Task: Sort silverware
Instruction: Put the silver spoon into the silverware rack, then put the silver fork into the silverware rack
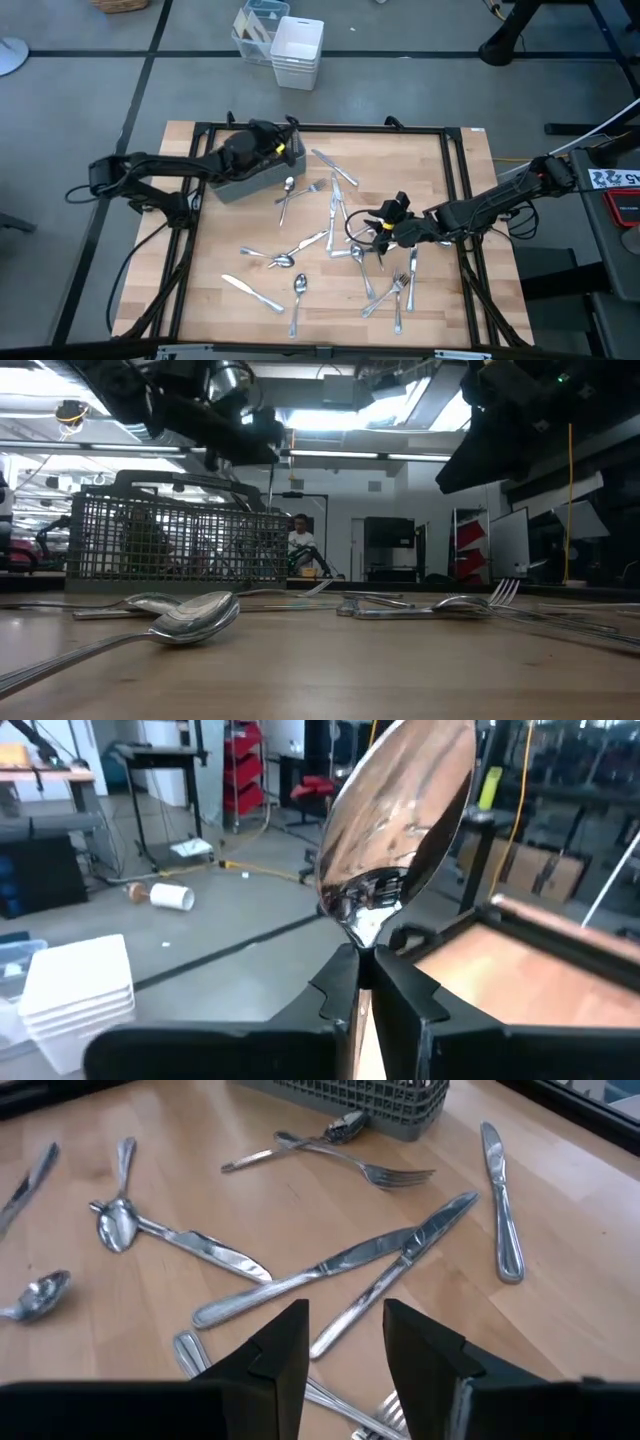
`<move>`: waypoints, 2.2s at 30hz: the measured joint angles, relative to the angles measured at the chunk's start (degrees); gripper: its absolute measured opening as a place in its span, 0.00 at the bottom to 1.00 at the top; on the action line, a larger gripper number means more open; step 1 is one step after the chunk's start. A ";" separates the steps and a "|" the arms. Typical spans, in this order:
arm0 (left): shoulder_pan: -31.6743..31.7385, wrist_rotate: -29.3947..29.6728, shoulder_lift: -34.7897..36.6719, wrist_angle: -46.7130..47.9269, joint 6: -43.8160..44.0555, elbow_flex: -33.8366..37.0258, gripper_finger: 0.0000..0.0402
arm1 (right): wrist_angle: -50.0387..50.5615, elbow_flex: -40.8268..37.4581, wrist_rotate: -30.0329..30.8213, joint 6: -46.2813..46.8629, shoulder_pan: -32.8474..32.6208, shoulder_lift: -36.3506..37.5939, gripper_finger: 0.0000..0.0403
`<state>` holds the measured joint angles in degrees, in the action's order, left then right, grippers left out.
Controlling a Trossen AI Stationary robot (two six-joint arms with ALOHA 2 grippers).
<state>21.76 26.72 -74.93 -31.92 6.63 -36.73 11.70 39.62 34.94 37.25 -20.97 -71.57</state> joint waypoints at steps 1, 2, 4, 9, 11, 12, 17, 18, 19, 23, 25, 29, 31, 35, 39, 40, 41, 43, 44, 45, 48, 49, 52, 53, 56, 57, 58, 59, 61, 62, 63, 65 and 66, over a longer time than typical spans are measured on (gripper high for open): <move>0.00 -0.01 -0.76 0.12 0.52 0.00 0.05 | -0.18 0.01 0.00 -0.01 0.00 -0.08 0.33; 0.00 0.08 -1.55 -0.15 0.57 -0.02 0.06 | -0.03 0.01 0.05 -0.01 0.00 -0.20 0.33; 0.00 0.20 -2.71 -1.03 1.55 -0.23 0.08 | 0.03 0.01 0.04 -0.01 0.00 -0.27 0.33; -0.19 0.36 -4.46 -1.13 0.29 -0.35 0.12 | -0.13 0.01 -0.09 -0.01 0.00 -0.22 0.33; -0.33 0.35 -4.46 -0.99 0.26 -0.34 0.13 | -0.11 0.01 -0.15 -0.01 0.00 -0.22 0.33; -0.36 0.27 -4.31 -0.86 0.18 -0.32 0.14 | -0.10 0.01 -0.18 0.01 0.00 -0.22 0.33; -1.45 0.26 -4.01 -0.20 -1.23 -0.18 0.20 | -0.11 0.01 -1.77 0.53 0.00 -0.22 0.33; -1.79 0.26 -4.01 -0.18 -1.31 -0.17 0.21 | -0.07 0.01 -2.30 0.59 0.00 -0.22 0.33; -2.16 0.05 -4.01 -0.07 -0.17 -0.17 0.23 | -0.06 0.01 -2.75 0.64 0.00 -0.22 0.33; -3.66 -0.65 -4.59 2.73 2.11 0.41 0.29 | 0.10 0.01 -3.10 0.62 0.00 -0.22 0.33; -4.09 -0.35 -3.98 2.77 3.00 0.00 0.32 | 0.69 0.01 -3.44 -0.25 0.00 -0.22 0.33; -5.09 -0.18 -4.42 7.92 4.37 0.31 0.33 | 3.49 0.01 -3.68 -4.71 0.07 -0.22 0.33; -5.76 -0.18 -3.95 7.95 5.19 0.15 0.33 | 5.01 0.01 -3.78 -7.33 0.82 -0.22 0.33; -7.21 -0.17 -3.62 7.90 5.90 0.11 0.32 | 8.25 0.01 -6.03 -10.11 4.82 -0.22 0.33; -8.43 -0.02 -1.68 7.36 5.59 0.09 0.32 | 9.55 0.01 -9.04 -16.26 8.71 -0.22 0.33; -8.78 -0.04 -1.12 7.32 5.55 0.09 0.32 | 9.34 0.01 -9.65 -18.79 9.41 -0.22 0.33; -9.16 -0.04 -0.56 7.61 5.44 0.09 0.32 | 9.27 0.01 -10.73 -21.92 10.12 -0.22 0.33; -10.11 -0.03 1.10 7.70 5.42 0.09 0.32 | 9.55 0.01 -13.11 -27.66 11.54 -0.22 0.33; -10.71 0.00 2.14 8.12 5.45 0.08 0.32 | 9.43 0.01 -14.41 -29.75 12.24 -0.22 0.33; -11.38 -0.02 3.24 9.13 5.57 0.01 0.32 | 9.23 0.01 -15.85 -31.33 12.99 -0.22 0.33; -13.51 -0.62 6.94 15.76 7.37 0.00 0.32 | 9.37 0.01 -20.08 -34.62 15.70 -0.49 0.33; -14.27 -0.70 8.27 18.23 8.31 0.00 0.32 | 9.34 0.01 -21.05 -35.56 16.61 -0.84 0.33; -16.47 -0.68 12.79 26.77 11.99 0.00 0.32 | 9.15 0.03 -24.49 -38.39 19.15 -2.51 0.33; -17.27 -0.69 14.25 29.85 13.36 0.00 0.32 | 9.28 0.04 -26.15 -39.08 19.91 -3.22 0.33; -19.47 -0.71 18.05 37.32 17.04 0.00 0.32 | 9.47 0.04 -30.95 -39.44 21.18 -5.70 0.33; -20.22 -0.65 19.21 39.29 17.85 0.00 0.32 | 9.56 0.04 -31.81 -39.47 21.18 -6.44 0.33; -20.85 -0.67 20.17 40.60 18.60 0.00 0.32 | 9.50 0.04 -32.12 -39.47 21.11 -7.18 0.33; -21.43 -0.67 20.92 41.57 19.23 0.00 0.32 | 9.44 0.04 -32.35 -39.49 21.05 -7.83 0.33; -22.53 -0.66 22.05 43.00 19.71 0.00 0.32 | 9.47 0.04 -33.31 -39.48 21.03 -9.17 0.33; -23.03 -0.64 22.52 43.27 19.71 0.00 0.32 | 9.52 0.04 -34.21 -39.50 21.03 -9.74 0.33; -23.52 -0.64 22.81 43.71 19.72 0.00 0.32 | 9.54 0.04 -34.90 -39.51 21.03 -10.36 0.33; -24.52 -0.63 23.05 43.90 19.70 0.00 0.32 | 9.44 0.04 -36.00 -39.49 21.03 -11.52 0.33; -25.01 -0.63 23.05 44.03 19.69 0.00 0.32 | 9.46 0.04 -36.07 -39.51 21.02 -12.15 0.33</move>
<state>-3.25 26.09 -51.88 12.10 26.33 -36.73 21.16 39.66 -1.13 -2.26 0.05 -83.71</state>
